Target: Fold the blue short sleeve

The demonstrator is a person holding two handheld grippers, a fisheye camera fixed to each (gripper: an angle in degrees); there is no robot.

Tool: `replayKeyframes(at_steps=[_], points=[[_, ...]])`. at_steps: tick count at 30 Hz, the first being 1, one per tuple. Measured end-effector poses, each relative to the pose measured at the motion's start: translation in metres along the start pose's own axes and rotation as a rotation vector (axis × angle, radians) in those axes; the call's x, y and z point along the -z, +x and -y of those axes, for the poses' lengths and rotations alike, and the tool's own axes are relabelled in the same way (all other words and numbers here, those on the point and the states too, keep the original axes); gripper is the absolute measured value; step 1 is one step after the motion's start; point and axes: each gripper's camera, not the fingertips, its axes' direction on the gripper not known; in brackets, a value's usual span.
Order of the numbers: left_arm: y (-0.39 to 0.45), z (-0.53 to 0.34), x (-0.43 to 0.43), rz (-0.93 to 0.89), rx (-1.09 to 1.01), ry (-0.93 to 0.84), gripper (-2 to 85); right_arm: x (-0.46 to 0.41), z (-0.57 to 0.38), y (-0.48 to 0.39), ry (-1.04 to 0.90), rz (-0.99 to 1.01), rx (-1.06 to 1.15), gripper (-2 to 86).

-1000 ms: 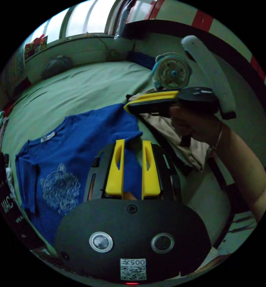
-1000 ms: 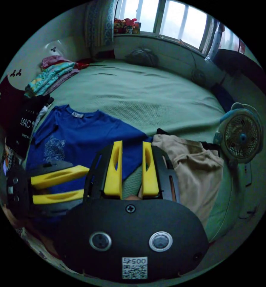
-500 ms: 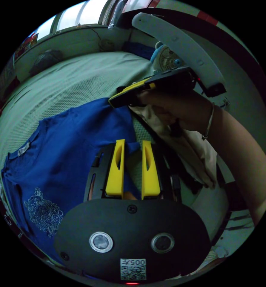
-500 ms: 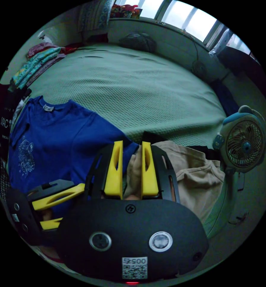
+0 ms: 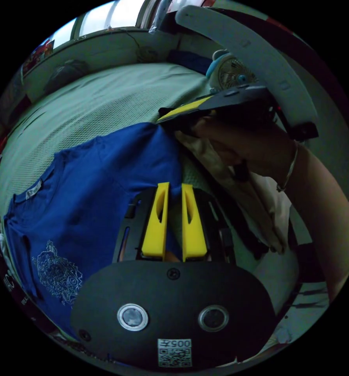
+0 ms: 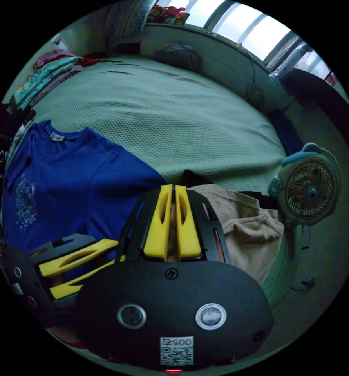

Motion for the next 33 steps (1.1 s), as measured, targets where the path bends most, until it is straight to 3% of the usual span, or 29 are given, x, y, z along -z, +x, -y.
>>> replayKeyframes(at_steps=[15,19,23,26,33], points=[[-0.069,-0.056,0.055,-0.133,0.146,0.198,4.8,0.063,0.041,-0.008,0.027,0.031,0.041,-0.8],[-0.104,-0.088,0.072,-0.136,0.227,0.198,4.4,0.07,0.068,-0.051,0.017,0.081,0.085,-0.4],[-0.133,-0.122,0.088,-0.102,0.259,0.178,4.1,0.06,0.083,-0.085,-0.011,0.278,0.086,3.1],[-0.155,-0.148,0.102,-0.045,0.269,0.175,3.9,0.062,0.082,-0.076,0.025,0.341,0.049,5.1],[-0.191,-0.181,0.109,-0.043,0.267,0.154,4.1,0.024,0.046,-0.024,-0.043,0.24,-0.073,6.8]])
